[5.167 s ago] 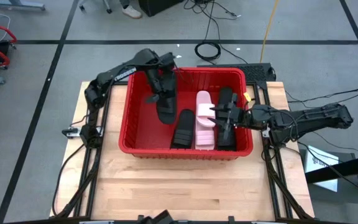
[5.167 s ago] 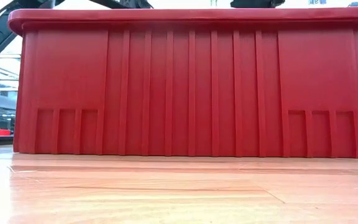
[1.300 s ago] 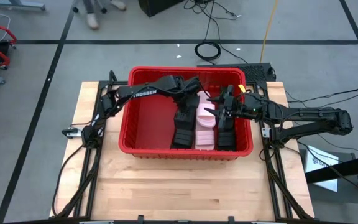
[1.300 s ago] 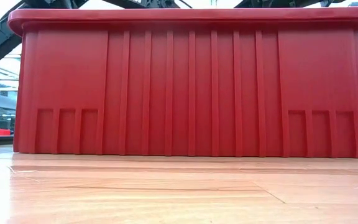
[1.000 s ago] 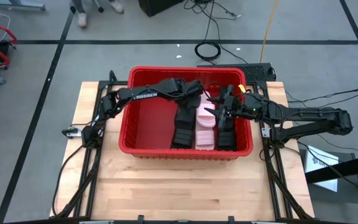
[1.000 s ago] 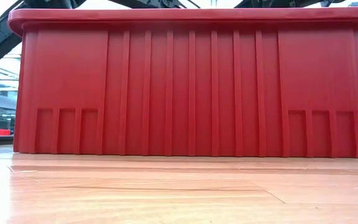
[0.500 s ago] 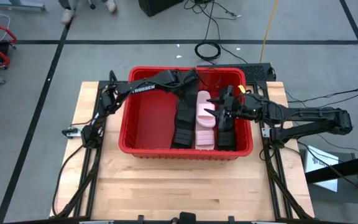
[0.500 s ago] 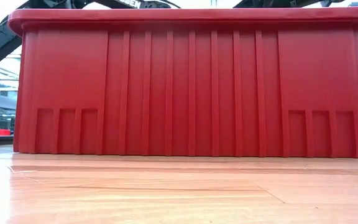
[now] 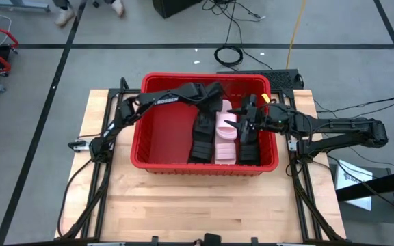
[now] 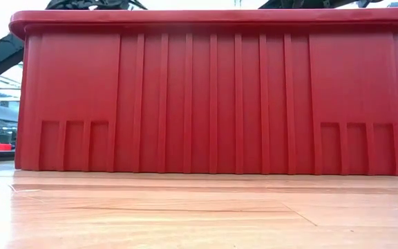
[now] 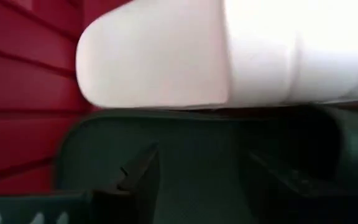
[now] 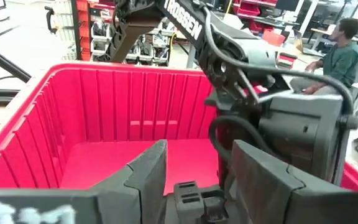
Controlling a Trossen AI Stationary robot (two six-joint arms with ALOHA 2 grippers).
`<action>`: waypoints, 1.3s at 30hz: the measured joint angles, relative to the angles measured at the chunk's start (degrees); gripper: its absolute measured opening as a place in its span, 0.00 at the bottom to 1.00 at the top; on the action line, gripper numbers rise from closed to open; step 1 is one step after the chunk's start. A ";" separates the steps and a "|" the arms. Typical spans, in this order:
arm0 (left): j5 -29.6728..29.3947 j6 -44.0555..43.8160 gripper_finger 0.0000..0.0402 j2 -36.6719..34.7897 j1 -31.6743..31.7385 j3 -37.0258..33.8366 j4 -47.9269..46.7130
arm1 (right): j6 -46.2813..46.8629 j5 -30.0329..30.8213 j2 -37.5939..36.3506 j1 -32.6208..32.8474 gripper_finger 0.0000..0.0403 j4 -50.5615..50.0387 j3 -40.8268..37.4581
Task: Pick and place slides into bin
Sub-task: Put the black slide into the red container, then return to Home Position
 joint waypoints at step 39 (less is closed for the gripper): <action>-13.86 0.40 0.49 -10.94 -1.25 0.19 0.35 | 0.04 0.09 0.02 0.15 0.42 0.36 0.00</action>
